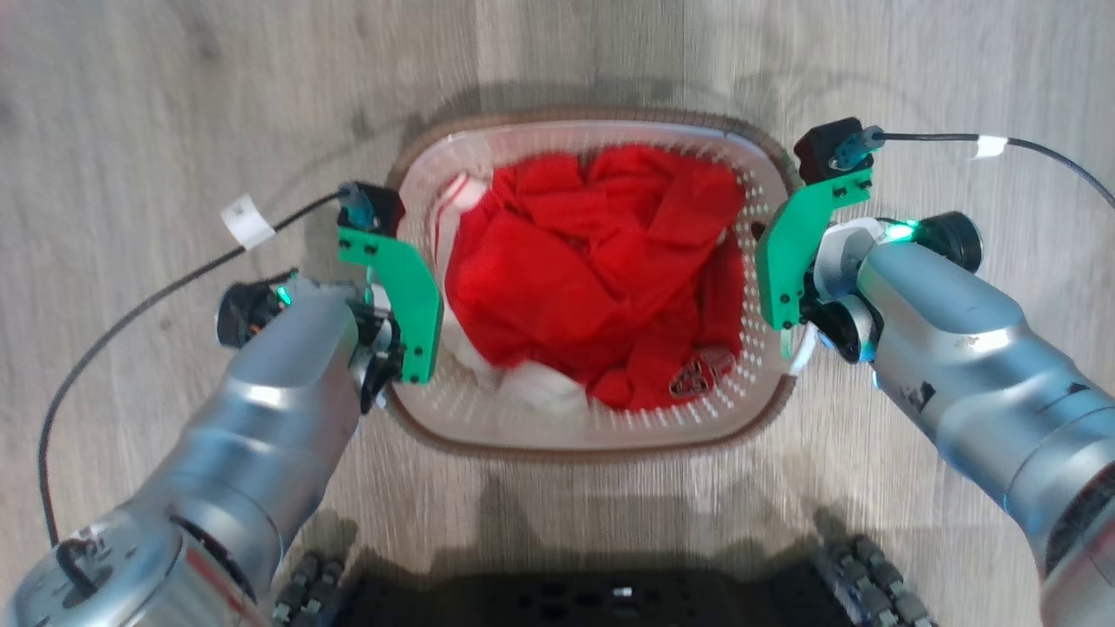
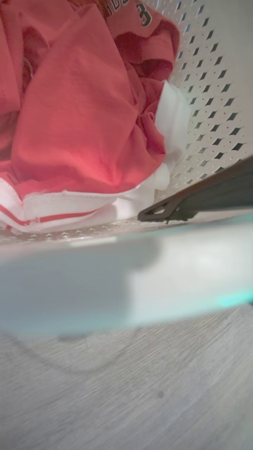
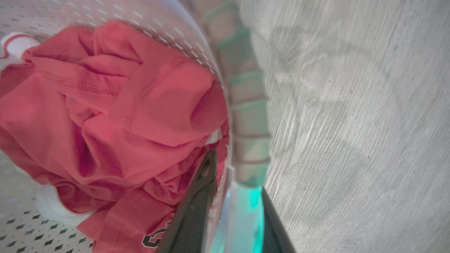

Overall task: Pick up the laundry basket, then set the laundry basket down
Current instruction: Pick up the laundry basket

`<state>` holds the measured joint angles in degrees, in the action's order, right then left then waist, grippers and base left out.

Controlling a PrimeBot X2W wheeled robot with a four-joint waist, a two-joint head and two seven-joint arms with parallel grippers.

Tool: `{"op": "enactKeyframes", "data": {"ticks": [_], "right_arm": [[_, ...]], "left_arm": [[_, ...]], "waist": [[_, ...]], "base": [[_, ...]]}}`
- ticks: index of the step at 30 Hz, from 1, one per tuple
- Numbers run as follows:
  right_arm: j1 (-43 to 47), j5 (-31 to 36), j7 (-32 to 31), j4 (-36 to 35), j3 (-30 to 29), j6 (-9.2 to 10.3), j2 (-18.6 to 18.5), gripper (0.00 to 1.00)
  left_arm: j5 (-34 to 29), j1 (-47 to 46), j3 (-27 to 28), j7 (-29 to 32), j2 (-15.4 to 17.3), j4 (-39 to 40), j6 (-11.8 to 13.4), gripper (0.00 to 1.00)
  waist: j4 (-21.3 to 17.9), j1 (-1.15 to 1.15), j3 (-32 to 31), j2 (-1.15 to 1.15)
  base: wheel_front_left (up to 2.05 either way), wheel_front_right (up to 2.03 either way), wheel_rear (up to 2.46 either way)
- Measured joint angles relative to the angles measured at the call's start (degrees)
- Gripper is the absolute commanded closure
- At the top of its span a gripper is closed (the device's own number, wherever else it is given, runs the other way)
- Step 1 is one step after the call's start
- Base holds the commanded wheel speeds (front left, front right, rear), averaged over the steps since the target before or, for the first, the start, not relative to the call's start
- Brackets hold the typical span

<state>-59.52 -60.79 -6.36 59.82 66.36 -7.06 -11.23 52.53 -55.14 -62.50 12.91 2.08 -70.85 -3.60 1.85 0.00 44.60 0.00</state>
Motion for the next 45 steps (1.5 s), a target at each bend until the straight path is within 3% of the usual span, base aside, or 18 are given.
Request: {"op": "enactKeyframes", "data": {"ticks": [12,33,45], "right_arm": [[5.19,-7.56,-8.47,-3.85,4.81,0.03,-1.86,1.00],[19.41,-11.63,-17.37,-3.81,7.11,0.51,1.07,1.00],[19.87,-11.88,-18.98,-2.61,7.30,0.51,2.53,1.00]], "left_arm": [[3.74,5.42,-3.16,10.02,-0.05,0.11,-1.93,1.00],[9.46,18.48,-7.84,23.71,2.23,3.34,-2.21,1.00],[11.31,18.97,-9.25,27.41,3.91,5.44,-2.21,1.00]], "waist": [[2.28,0.00,-13.68,0.00],[4.91,-0.01,-40.84,0.01],[5.90,-0.01,-47.86,0.00]], "base": [[0.00,0.00,0.00],[0.00,0.00,0.00],[0.00,0.00,0.00]]}}
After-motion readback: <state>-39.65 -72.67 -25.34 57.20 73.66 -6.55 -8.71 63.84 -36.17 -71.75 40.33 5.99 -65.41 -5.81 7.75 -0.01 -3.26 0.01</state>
